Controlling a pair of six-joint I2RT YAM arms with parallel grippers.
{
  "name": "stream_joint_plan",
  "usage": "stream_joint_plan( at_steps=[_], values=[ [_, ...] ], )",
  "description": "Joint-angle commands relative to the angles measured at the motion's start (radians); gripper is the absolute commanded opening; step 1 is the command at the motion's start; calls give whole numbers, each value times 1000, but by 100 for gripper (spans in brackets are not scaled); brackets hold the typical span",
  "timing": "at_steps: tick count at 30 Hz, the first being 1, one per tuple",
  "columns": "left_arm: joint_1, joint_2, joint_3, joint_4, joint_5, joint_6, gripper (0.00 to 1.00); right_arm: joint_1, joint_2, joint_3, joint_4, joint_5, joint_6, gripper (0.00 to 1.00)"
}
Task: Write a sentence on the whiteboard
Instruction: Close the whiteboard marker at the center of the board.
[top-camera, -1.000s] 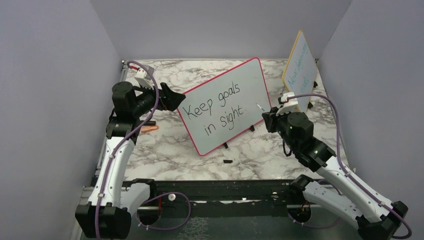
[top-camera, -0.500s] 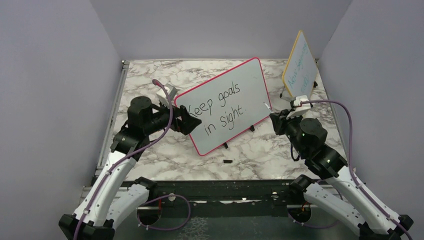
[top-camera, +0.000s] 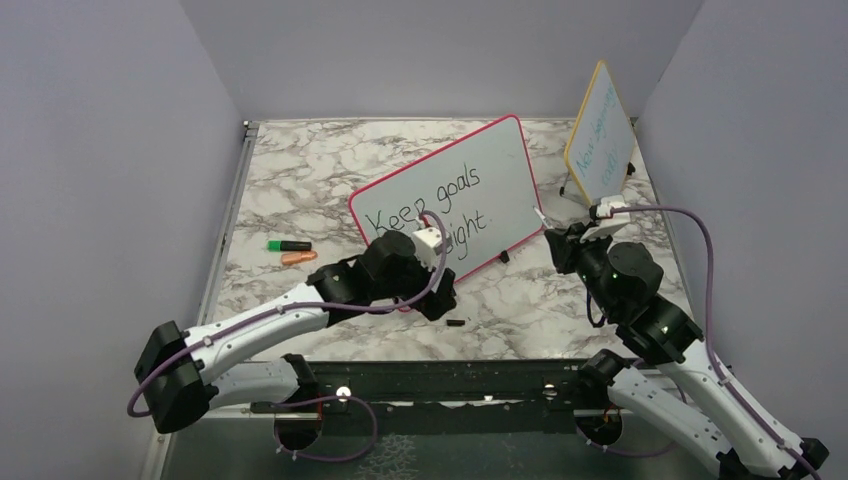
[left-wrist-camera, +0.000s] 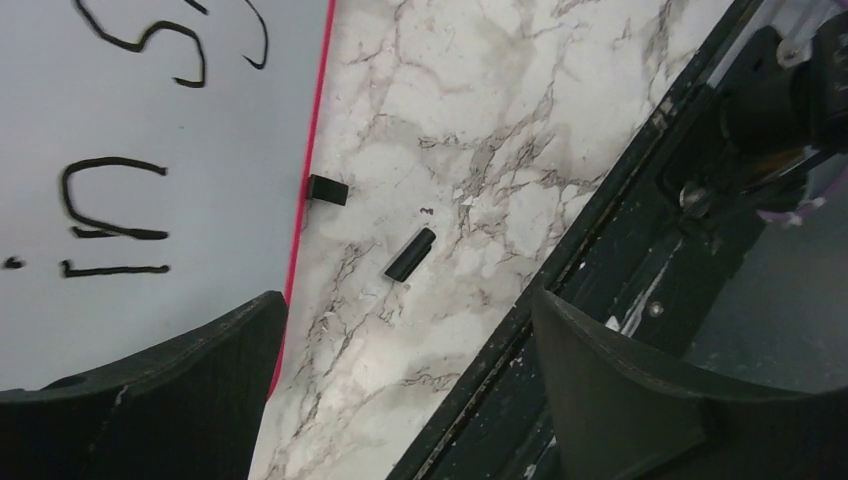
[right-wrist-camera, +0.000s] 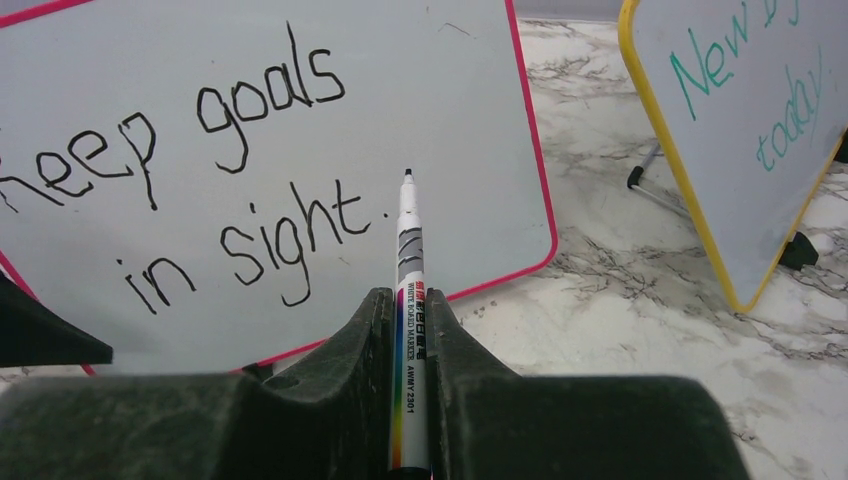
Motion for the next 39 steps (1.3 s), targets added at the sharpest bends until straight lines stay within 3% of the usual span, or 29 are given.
stream_joint_plan(
  at_steps=[1,6,14,24,32,37,39],
  values=[
    [-141,113,14,42,-200,68,89,-7,-36,-15,2,14,13,1],
    [-219,303,95,11,-249,150,83,-7,-39,-19,1,0,14,0],
    [-219,505,185,-31,-200,253,57,-8,-61,-28,6,9,21,1],
    [-219,626,261,-148,-116,375,52,-7,-69,-25,3,11,19,0],
    [-219,688,295,-179,-49,426,41,-7,-69,-25,5,16,20,1],
    [-219,735,311,-204,-33,443,41,-8,-69,-25,0,17,21,0],
    [-219,753,323,-231,-28,443,29,-7,-68,-22,0,17,19,0]
  ],
)
